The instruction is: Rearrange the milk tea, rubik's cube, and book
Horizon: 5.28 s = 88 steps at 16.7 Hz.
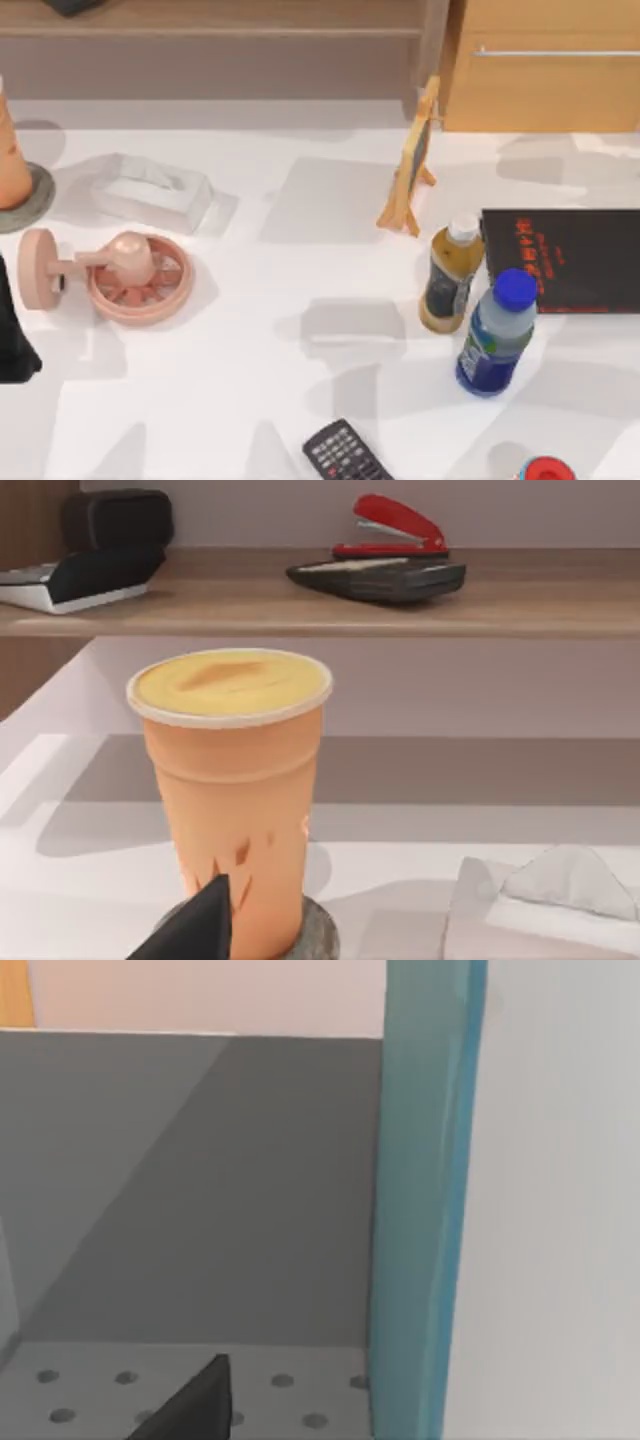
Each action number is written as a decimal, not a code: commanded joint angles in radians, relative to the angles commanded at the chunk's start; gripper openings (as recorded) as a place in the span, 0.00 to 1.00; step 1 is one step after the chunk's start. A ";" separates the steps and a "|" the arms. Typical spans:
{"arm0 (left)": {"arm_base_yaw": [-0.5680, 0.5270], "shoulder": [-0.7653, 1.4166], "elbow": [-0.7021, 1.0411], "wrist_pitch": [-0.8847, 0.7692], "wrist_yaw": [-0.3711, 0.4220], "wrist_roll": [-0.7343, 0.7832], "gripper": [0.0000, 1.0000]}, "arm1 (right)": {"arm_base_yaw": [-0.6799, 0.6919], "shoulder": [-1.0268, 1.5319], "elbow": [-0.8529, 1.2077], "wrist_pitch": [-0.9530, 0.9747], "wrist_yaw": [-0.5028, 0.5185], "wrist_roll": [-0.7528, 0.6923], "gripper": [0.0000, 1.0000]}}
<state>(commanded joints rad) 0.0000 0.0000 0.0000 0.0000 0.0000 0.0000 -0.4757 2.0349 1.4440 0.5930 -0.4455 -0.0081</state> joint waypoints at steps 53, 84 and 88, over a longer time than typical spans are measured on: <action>0.000 0.000 0.000 0.000 0.000 0.000 1.00 | 0.070 -0.212 0.031 -0.045 0.171 0.293 0.00; 0.000 0.000 0.000 0.000 0.000 0.000 1.00 | 0.851 -0.418 -1.133 0.184 0.789 1.805 0.00; 0.000 0.000 0.000 0.000 0.000 0.000 1.00 | 0.838 -0.389 -1.130 0.186 0.781 1.795 0.00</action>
<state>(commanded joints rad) 0.0000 0.0000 0.0000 0.0000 0.0000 0.0000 0.3623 1.6455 0.3145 0.7789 0.3356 1.7871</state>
